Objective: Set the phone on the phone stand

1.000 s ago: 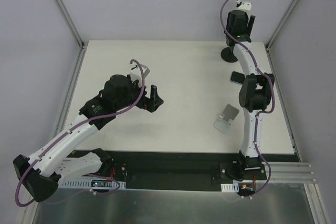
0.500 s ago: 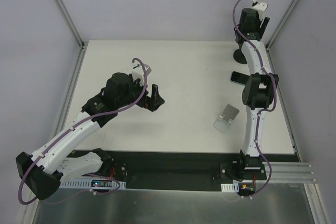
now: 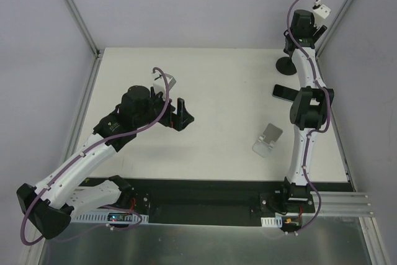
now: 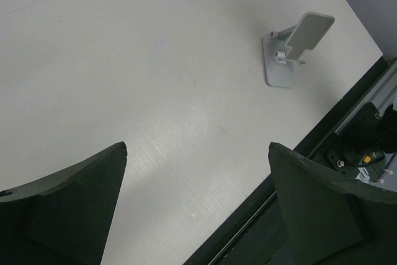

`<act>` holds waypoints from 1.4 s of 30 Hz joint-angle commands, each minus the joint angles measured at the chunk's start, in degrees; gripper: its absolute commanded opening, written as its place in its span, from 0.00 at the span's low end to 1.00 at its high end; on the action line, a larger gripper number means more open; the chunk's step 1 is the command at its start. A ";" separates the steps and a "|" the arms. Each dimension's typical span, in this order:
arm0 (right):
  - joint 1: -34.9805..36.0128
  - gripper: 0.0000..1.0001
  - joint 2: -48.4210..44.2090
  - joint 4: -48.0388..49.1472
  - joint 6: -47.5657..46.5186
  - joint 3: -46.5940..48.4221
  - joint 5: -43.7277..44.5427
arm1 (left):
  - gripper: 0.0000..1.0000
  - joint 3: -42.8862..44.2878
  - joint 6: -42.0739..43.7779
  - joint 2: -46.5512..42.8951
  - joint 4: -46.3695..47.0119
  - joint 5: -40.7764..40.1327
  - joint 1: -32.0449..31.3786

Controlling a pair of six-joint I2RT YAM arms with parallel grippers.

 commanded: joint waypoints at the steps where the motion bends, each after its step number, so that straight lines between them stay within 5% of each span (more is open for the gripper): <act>1: -0.85 0.01 -1.10 -2.65 3.53 -1.26 -1.70 | 0.95 1.36 -1.43 -2.15 1.64 0.94 0.48; 18: 0.64 0.01 -1.45 0.78 -10.45 -1.35 -2.66 | 0.94 1.27 -2.40 -2.42 1.55 1.37 0.57; 21: 0.64 0.29 -1.45 0.17 -9.75 -0.91 -3.37 | 0.94 1.27 -2.57 -2.50 1.55 1.20 0.57; 22: 0.64 0.56 -1.62 -0.88 -9.40 -0.57 -4.41 | 0.94 1.27 -2.49 -2.68 1.55 1.20 0.48; 25: 0.64 0.96 -3.20 -4.73 -8.17 1.80 -8.27 | 0.95 1.45 -2.05 -2.94 1.47 1.20 0.48; 32: 1.60 0.96 -18.19 -10.91 -6.93 -5.29 -10.31 | 0.96 1.19 -2.04 -4.70 1.47 2.78 0.48; 37: 2.66 0.96 -31.92 -9.60 -7.91 -22.83 -8.99 | 0.96 -0.22 -1.87 -8.04 1.55 3.05 0.57; 42: 2.14 0.96 -48.54 -4.16 0.95 -45.35 -13.73 | 0.96 -1.27 -1.70 -10.15 1.64 4.01 0.57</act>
